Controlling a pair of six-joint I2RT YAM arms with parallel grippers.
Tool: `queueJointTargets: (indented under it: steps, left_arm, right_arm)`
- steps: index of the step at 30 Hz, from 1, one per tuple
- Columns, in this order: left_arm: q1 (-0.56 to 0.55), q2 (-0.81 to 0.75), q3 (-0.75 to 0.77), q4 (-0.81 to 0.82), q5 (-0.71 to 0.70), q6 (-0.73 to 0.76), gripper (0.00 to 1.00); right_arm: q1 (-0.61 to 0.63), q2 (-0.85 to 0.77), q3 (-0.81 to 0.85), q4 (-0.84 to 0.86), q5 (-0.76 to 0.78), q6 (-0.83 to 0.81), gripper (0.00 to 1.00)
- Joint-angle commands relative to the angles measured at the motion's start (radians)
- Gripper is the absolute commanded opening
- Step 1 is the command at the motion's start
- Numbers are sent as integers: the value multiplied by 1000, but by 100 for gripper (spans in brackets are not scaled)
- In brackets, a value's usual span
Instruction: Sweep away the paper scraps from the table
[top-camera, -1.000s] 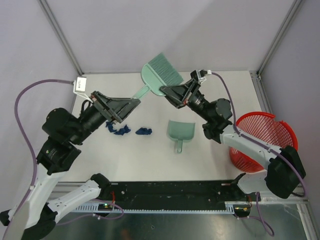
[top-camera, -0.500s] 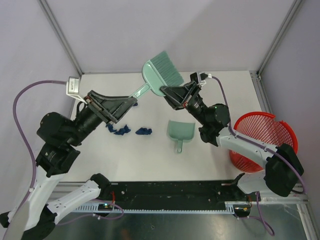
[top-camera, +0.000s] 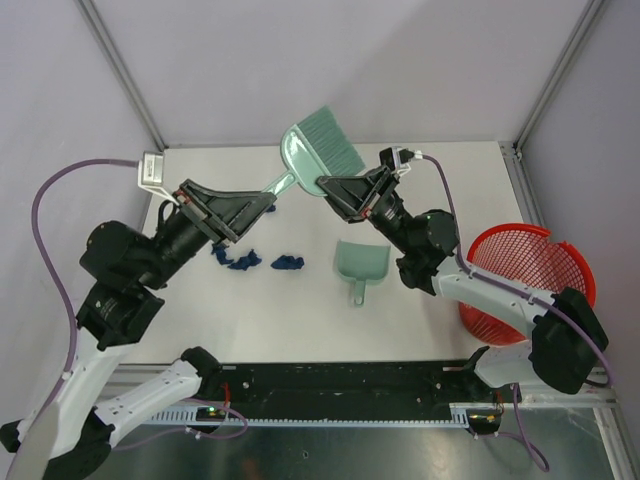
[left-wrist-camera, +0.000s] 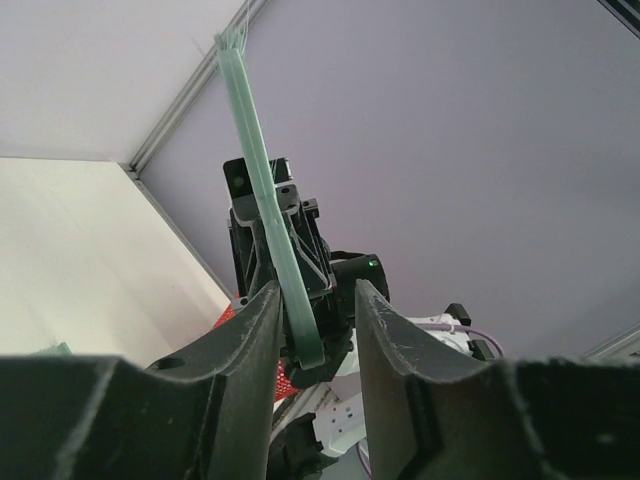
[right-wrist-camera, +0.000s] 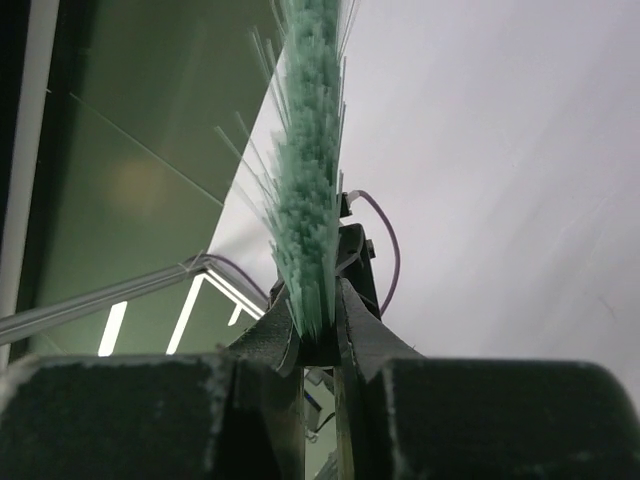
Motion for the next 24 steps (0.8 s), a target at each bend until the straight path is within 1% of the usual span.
queueJointTargets:
  steps: [1, 3, 7, 11, 12, 13, 15, 16, 17, 18, 20, 21, 22, 23, 24]
  left_arm:
    - [8, 18, 4, 30, 18, -11, 38]
    - [9, 27, 5, 30, 26, -14, 37]
    - [8, 25, -3, 30, 22, -14, 29]
    - [8, 18, -6, 30, 15, -5, 12]
    - [8, 17, -7, 31, 11, -4, 6]
    - [8, 17, -9, 29, 8, -4, 3]
    - [8, 17, -14, 29, 4, -3, 1]
    - [8, 17, -16, 28, 1, -3, 1]
    - [8, 14, -18, 29, -3, -3, 0]
    - [8, 12, -21, 29, -5, -2, 0]
    - [9, -3, -24, 24, -14, 8, 0]
    - [8, -14, -25, 13, -23, 18, 0]
    - [8, -23, -24, -5, -33, 26, 0]
    - [8, -35, -24, -23, -48, 41, 0]
    - [8, -43, -23, -51, -63, 53, 0]
  right_arm:
    - [17, -58, 5, -41, 27, -107, 0]
    - [20, -72, 5, -70, 32, -139, 0]
    - [24, -91, 6, -108, 32, -179, 0]
    - [26, -108, 6, -148, 24, -218, 0]
    - [29, -112, 6, -163, 24, -231, 0]
    - [33, -117, 6, -175, 26, -244, 0]
    - [41, -123, 5, -183, 28, -264, 0]
    - [43, -124, 6, -185, 27, -270, 3]
    - [43, -126, 6, -193, 23, -273, 9]
    - [42, -131, 6, -204, 18, -279, 27]
    - [34, -152, 6, -262, 4, -302, 57]
    - [29, -173, 6, -327, 5, -317, 67]
    - [22, -192, 6, -384, 9, -346, 76]
    - [15, -219, 7, -475, 16, -370, 81]
    - [2, -241, 12, -559, 24, -404, 83]
